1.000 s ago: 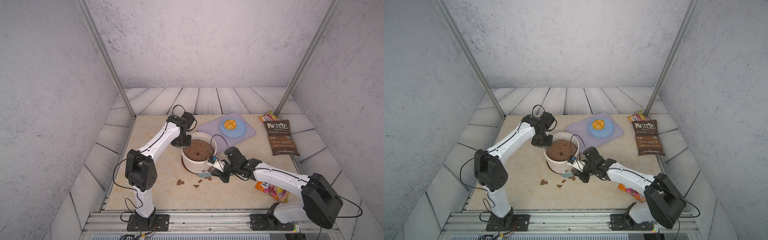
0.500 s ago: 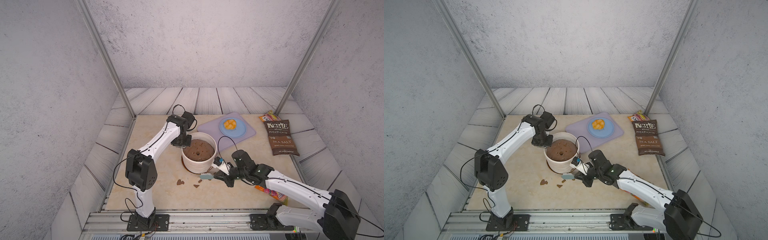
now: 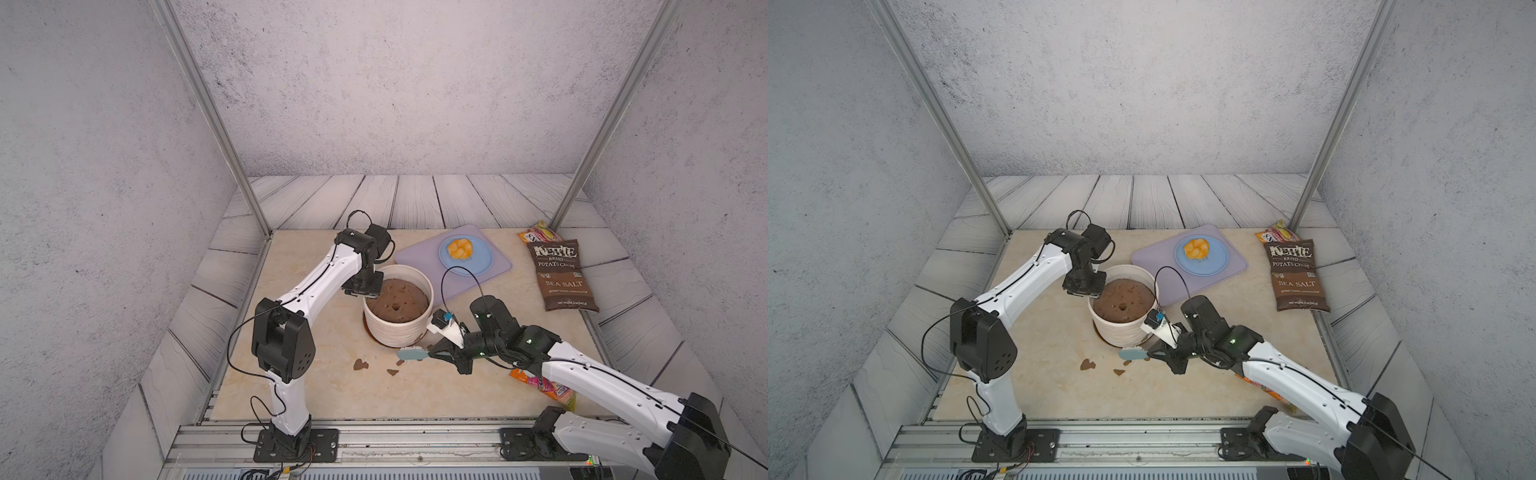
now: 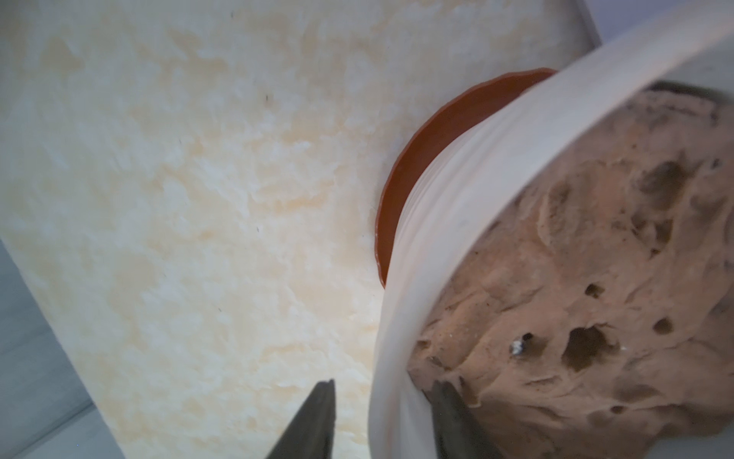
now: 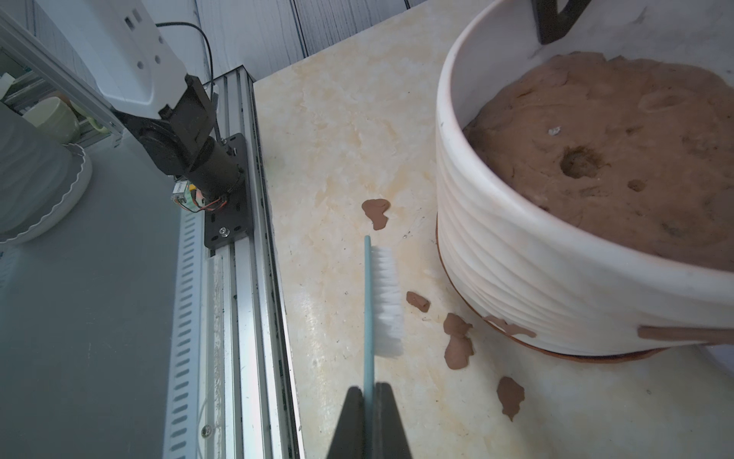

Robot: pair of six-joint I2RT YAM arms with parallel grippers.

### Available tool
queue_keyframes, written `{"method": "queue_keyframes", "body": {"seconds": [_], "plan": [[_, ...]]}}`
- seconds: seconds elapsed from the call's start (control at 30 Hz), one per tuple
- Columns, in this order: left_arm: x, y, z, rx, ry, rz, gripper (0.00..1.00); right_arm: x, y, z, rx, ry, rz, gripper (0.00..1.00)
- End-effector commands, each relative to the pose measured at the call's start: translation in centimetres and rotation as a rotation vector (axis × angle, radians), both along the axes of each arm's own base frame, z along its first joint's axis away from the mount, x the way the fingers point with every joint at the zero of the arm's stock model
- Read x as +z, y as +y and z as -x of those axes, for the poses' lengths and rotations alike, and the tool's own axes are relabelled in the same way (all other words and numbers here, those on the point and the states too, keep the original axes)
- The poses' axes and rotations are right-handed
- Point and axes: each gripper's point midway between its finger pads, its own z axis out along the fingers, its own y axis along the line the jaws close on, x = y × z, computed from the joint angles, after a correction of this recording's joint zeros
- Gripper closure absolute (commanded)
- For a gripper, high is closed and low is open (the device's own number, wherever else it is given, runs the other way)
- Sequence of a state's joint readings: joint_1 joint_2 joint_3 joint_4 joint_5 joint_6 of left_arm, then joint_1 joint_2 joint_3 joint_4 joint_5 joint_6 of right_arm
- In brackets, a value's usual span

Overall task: Scrub the dried mud off the ceramic pot
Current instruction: Rotate the pot on the tray.

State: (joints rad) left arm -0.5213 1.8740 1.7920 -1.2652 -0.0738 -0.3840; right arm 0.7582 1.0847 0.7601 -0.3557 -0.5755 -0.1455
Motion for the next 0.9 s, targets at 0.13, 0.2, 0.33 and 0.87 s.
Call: {"method": "queue_keyframes", "body": {"seconds": [0.13, 0.2, 0.33, 0.87], "plan": [[2.4, -0.6, 1.7, 0.180, 0.008, 0.111, 0.29, 1.2, 0.3, 0.0, 0.000, -0.004, -0.036, 1.00], [2.4, -1.3, 2.2, 0.311, 0.008, 0.202, 0.26, 1.1, 0.4, 0.1, 0.001, -0.003, -0.037, 1.00], [2.3, -2.2, 4.1, 0.615, 0.027, 0.310, 0.24, 1.1, 0.5, 0.0, 0.004, -0.008, -0.043, 1.00], [0.1, -6.9, 10.9, 1.034, 0.174, 0.254, 0.47, 0.9, 0.3, 0.0, -0.007, -0.017, -0.058, 1.00]]}}
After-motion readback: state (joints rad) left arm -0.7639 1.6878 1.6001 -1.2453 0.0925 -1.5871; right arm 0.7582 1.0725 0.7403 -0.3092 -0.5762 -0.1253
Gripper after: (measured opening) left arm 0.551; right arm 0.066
